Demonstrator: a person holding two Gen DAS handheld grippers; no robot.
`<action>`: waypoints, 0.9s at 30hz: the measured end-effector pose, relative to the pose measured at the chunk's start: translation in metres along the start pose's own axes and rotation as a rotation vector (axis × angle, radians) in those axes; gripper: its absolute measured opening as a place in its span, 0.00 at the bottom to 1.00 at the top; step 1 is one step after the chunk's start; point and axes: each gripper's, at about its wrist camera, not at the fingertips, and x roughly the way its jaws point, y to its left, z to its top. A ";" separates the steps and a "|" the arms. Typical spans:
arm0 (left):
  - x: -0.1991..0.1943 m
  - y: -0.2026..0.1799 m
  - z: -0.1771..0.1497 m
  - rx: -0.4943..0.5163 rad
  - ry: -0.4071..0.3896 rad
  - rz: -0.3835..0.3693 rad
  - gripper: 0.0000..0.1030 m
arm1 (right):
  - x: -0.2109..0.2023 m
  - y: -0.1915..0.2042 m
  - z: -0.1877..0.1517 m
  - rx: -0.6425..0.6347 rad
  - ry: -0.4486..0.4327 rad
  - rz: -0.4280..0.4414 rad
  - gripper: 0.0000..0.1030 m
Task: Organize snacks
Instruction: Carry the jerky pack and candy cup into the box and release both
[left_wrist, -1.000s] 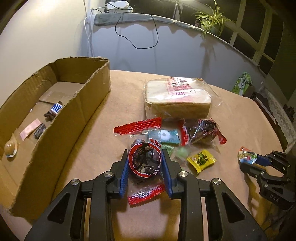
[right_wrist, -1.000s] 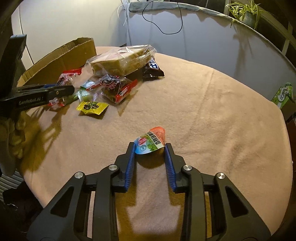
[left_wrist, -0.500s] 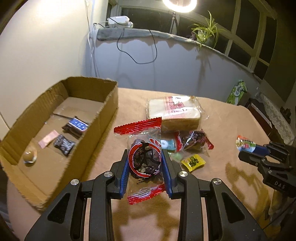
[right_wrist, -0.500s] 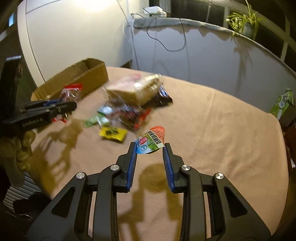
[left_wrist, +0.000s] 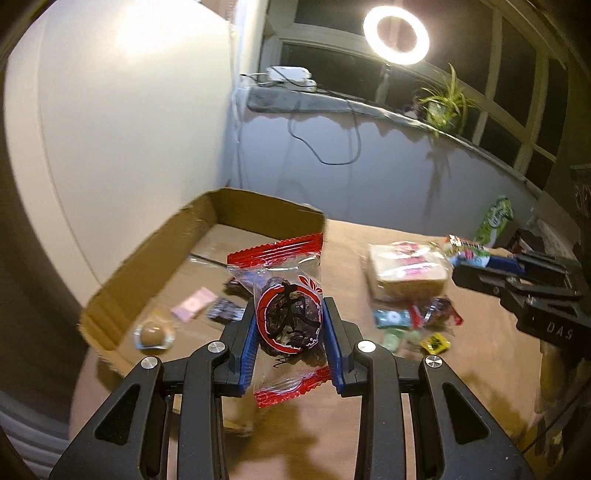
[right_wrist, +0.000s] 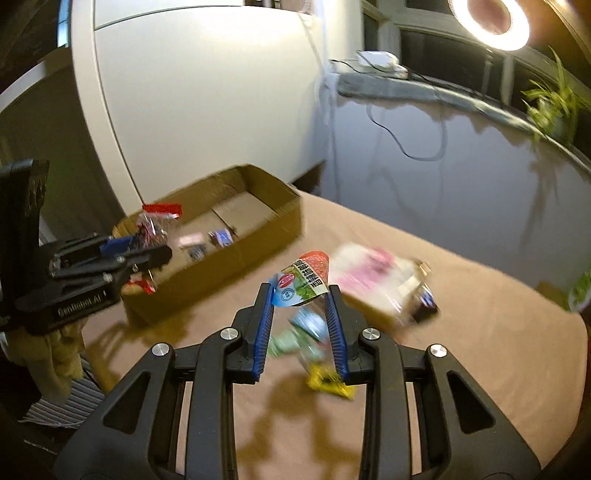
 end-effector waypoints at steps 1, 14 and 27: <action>0.000 0.003 0.000 -0.003 0.000 0.004 0.30 | 0.004 0.004 0.005 -0.005 -0.002 0.008 0.29; 0.012 0.042 0.007 -0.038 0.010 0.039 0.30 | 0.068 0.043 0.055 -0.053 0.029 0.103 0.29; 0.026 0.056 0.010 -0.056 0.030 0.057 0.30 | 0.114 0.058 0.076 -0.076 0.076 0.163 0.29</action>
